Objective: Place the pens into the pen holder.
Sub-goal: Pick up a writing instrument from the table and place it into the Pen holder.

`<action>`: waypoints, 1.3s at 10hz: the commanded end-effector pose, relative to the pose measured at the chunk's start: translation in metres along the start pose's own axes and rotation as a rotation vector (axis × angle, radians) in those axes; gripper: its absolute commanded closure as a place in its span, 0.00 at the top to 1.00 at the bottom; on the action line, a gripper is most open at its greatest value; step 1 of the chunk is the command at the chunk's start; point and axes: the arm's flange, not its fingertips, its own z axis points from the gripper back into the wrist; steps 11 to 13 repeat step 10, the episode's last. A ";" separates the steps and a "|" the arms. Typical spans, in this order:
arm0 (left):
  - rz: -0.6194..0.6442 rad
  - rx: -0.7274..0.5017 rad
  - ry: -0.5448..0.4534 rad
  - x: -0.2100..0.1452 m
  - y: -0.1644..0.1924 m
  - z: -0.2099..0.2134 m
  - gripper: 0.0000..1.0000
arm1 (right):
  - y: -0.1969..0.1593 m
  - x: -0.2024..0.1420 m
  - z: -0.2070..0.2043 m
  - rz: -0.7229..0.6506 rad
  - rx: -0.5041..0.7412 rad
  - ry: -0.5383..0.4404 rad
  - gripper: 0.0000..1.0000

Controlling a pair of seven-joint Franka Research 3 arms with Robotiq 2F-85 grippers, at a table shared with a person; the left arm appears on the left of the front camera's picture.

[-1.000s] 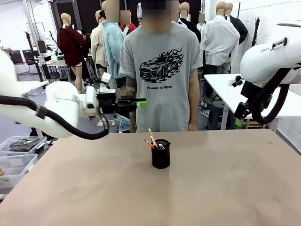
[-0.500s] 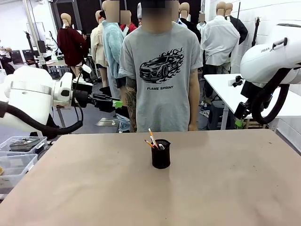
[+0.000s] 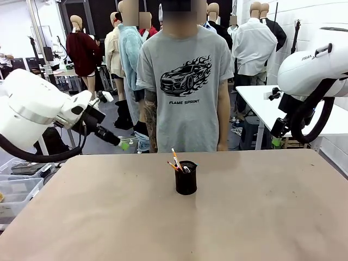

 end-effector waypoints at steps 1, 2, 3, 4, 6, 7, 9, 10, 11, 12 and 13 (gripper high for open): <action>0.046 -0.020 0.098 -0.001 -0.014 0.011 0.50 | 0.001 0.000 -0.001 0.001 -0.016 0.006 1.00; 0.064 0.007 0.120 -0.006 -0.018 0.011 0.50 | 0.001 0.000 -0.001 0.001 -0.016 0.006 1.00; 0.068 0.031 0.157 -0.011 -0.019 0.009 0.50 | 0.001 0.000 -0.001 0.001 -0.016 0.006 1.00; 0.084 0.053 0.169 -0.017 -0.021 0.008 0.50 | 0.001 0.000 -0.001 0.001 -0.016 0.006 1.00; 0.061 0.017 0.127 -0.012 -0.011 0.001 0.50 | 0.001 0.000 -0.001 0.001 -0.016 0.006 1.00; 0.061 0.017 0.127 -0.012 -0.011 0.001 0.50 | 0.001 0.000 -0.001 0.001 -0.016 0.006 1.00; 0.061 0.017 0.127 -0.012 -0.011 0.001 0.50 | 0.001 0.000 -0.001 0.001 -0.016 0.006 1.00; 0.061 0.017 0.127 -0.012 -0.011 0.001 0.50 | 0.001 0.000 -0.001 0.001 -0.016 0.006 1.00; 0.061 0.017 0.127 -0.012 -0.011 0.001 0.50 | 0.001 0.000 -0.001 0.001 -0.016 0.006 1.00; 0.061 0.017 0.127 -0.012 -0.011 0.001 0.50 | 0.001 0.000 -0.001 0.001 -0.016 0.006 1.00; 0.061 0.017 0.127 -0.012 -0.011 0.001 0.50 | 0.001 0.000 -0.001 0.001 -0.016 0.006 1.00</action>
